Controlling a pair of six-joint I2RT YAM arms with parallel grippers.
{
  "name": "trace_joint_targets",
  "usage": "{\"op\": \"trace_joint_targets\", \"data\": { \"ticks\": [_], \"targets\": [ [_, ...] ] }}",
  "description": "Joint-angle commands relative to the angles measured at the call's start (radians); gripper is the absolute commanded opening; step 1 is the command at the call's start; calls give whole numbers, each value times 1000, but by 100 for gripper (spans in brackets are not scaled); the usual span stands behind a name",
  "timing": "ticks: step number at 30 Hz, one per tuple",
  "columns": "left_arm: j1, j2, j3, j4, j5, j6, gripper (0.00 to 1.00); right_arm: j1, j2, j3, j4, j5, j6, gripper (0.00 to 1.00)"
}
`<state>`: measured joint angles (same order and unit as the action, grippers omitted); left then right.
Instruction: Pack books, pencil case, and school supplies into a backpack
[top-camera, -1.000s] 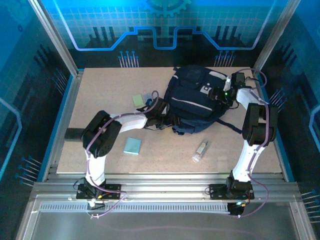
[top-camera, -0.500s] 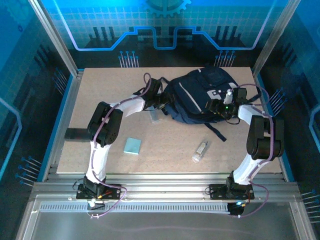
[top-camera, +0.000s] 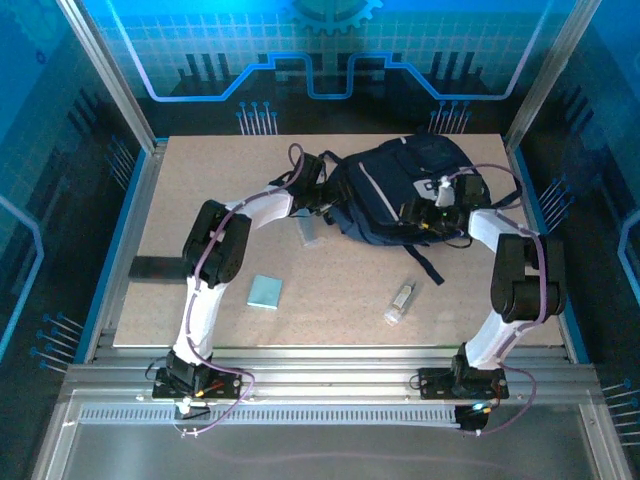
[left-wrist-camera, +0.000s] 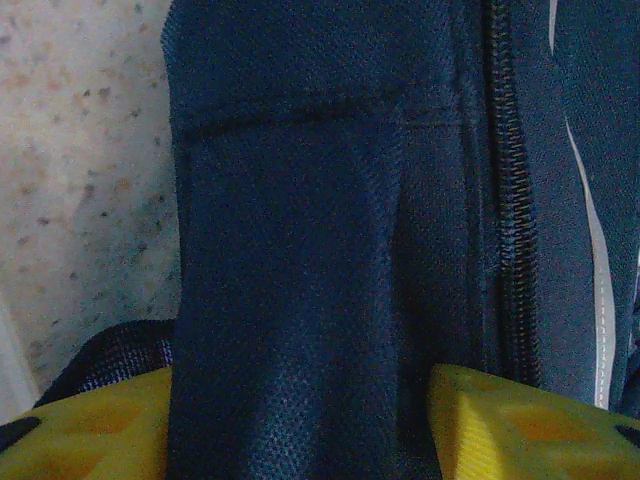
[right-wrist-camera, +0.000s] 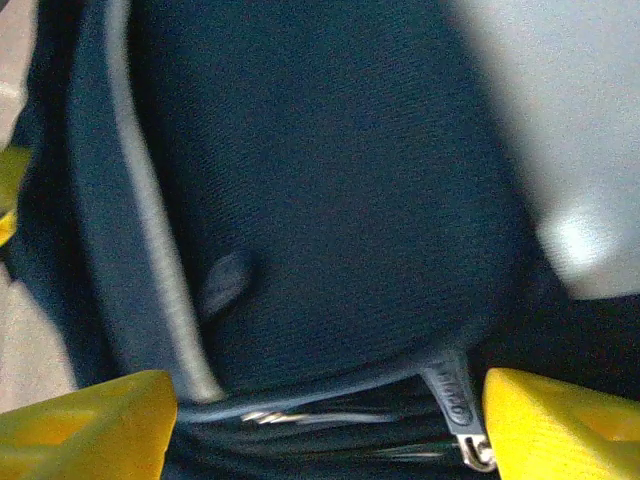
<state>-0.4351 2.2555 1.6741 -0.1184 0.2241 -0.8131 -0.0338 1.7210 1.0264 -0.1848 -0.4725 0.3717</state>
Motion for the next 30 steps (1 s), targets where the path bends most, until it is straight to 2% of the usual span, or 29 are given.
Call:
{"op": "trace_joint_targets", "data": {
  "ticks": [1,6,10,13,18,20,22,30],
  "targets": [
    [-11,47,88,-7,74,-3,58,67,-28,2,-87,-135,-81,80],
    [2,67,141,-19,92,-8,58,73,-5,29,-117,-172,-99,78],
    [39,26,138,-59,84,38,59,69,-91,24,-153,-65,-109,79],
    [73,-30,127,-118,77,104,62,52,-133,23,-169,-39,-100,78],
    [77,-143,106,-240,47,253,63,36,-181,-8,-182,171,-4,78],
    [58,-190,64,-238,50,273,63,22,-193,-19,-211,293,63,78],
    [19,-230,34,-236,44,296,63,-5,-210,-41,-218,364,119,77],
    [-182,-226,62,-213,-56,292,62,-122,-299,-141,-219,498,237,77]
  ]
}}
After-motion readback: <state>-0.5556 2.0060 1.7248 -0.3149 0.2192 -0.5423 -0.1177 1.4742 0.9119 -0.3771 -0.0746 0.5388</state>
